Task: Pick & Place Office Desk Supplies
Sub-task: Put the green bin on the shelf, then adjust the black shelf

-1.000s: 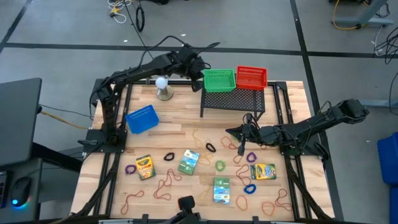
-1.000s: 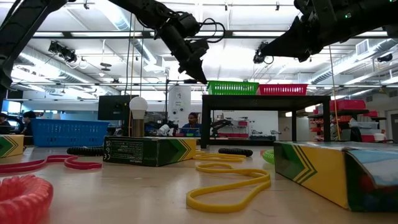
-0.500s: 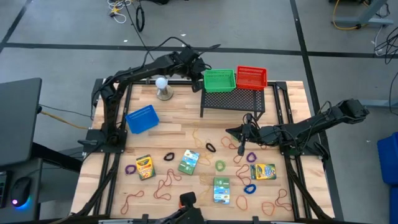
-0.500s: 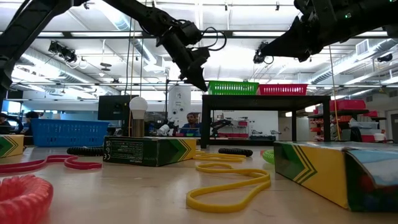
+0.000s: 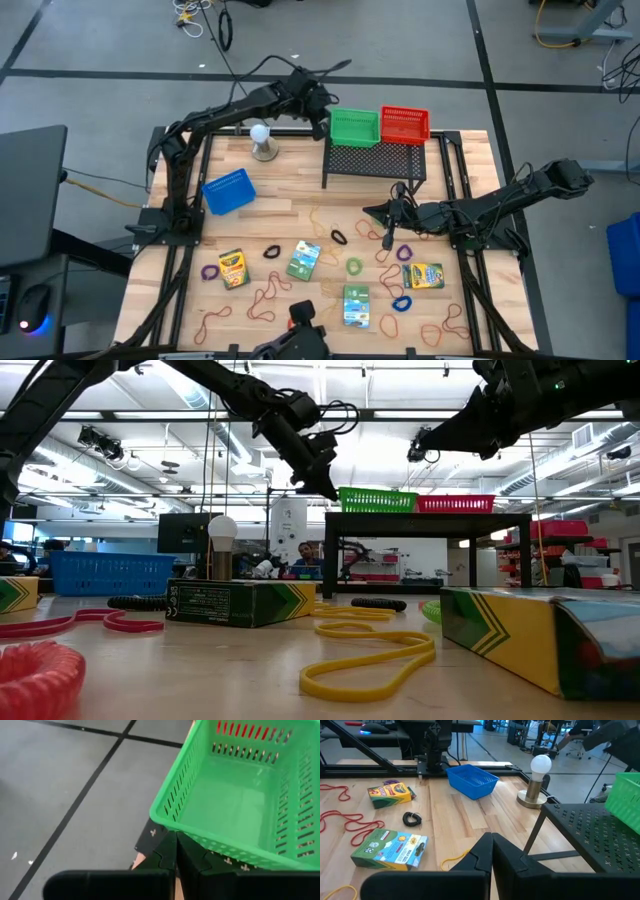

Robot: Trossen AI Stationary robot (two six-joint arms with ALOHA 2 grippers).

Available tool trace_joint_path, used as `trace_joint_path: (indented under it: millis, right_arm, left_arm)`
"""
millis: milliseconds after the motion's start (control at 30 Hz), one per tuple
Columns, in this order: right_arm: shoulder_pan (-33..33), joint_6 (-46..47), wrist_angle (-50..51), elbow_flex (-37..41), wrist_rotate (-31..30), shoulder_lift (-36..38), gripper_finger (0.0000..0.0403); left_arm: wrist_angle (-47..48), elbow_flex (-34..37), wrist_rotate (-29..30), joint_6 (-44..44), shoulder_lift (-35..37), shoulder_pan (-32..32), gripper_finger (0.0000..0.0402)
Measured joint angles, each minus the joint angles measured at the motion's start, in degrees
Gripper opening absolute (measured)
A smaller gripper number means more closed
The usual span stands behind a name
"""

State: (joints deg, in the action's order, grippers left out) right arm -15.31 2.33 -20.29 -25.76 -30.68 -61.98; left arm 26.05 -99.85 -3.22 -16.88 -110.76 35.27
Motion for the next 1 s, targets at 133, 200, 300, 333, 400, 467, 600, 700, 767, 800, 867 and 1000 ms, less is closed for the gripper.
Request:
trace_joint_path:
  millis: [133,200,300,333,400,467,600,700,767,800,867,1000]
  right_arm:
    - [0.0,0.01,0.03,0.0,0.0,0.0,0.0011]
    - [0.0,0.53,0.5,0.0,0.0,0.0,0.0011]
    - [0.0,2.46,2.31,0.0,-0.21,0.0,0.0011]
    - [0.0,3.2,3.3,0.0,-0.56,0.0,0.0011]
    - [0.05,4.44,6.92,-0.59,-2.27,0.0,0.0011]
    - [0.55,6.18,13.79,-2.44,-3.89,0.0,0.0011]
    - [3.19,9.42,33.09,-8.43,-2.75,0.0,0.0011]
    - [6.29,11.93,49.59,-13.4,1.86,0.12,0.001]
    - [8.84,13.18,58.0,-15.7,4.28,0.16,0.0007]
    - [10.17,13.35,61.48,-16.26,5.2,0.2,0.0005]
    - [12.93,13.15,67.07,-16.55,7.0,0.2,0.0004]
    - [18.35,11.86,73.9,-16.57,8.99,0.2,0.0005]
  left_arm:
    - [0.28,0.0,-0.02,0.53,0.0,1.08,0.0007]
    - [0.94,0.0,0.12,0.61,0.12,1.57,0.0007]
    - [2.44,0.0,0.22,0.63,0.86,2.08,0.0007]
    - [3.26,0.0,0.23,0.62,1.2,2.08,0.0007]
    - [4.06,0.55,0.1,0.45,2.1,1.92,0.0007]
    - [3.4,2.5,-0.86,-0.28,3.44,1.55,0.0007]
    - [-1.99,9.26,-2.03,0.09,6.89,0.68,0.0007]
    - [-7.99,16.69,-3.28,1.48,11.2,0.63,0.0007]
    - [-12.42,22.52,-3.72,2.21,14.97,0.66,0.0007]
    - [-14.86,25.64,-3.75,2.61,16.9,0.66,0.0007]
    - [-19.99,31.79,-4.2,4.11,20.65,0.68,0.0007]
    - [-31.66,43.81,-5.59,6.69,28.26,-0.23,0.0007]
